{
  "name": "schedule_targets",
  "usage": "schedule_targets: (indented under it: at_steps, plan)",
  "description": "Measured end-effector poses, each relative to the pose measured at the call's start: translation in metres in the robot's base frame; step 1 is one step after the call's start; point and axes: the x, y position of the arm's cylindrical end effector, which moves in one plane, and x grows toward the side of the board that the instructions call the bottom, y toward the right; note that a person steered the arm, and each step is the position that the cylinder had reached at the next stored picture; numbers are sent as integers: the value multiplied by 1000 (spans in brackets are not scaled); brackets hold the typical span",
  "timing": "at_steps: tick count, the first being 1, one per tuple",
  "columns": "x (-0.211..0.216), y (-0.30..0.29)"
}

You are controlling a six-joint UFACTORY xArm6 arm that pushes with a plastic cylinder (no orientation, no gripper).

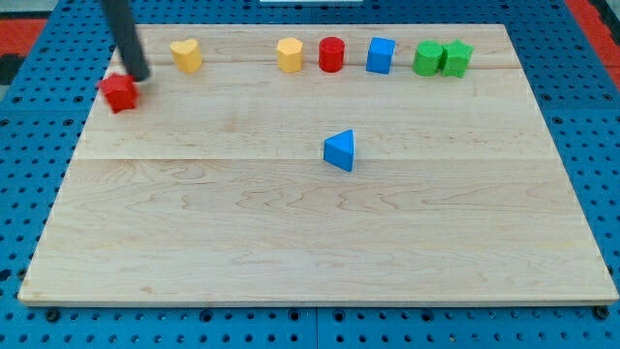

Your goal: Move the yellow blocks left to the red circle

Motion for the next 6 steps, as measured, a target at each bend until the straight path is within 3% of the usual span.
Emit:
schedule_targets:
  at_steps: [1, 2, 4, 6]
  plan:
    - [-29, -3]
    - [-35, 37]
    - [-27, 67]
    - [-30, 138]
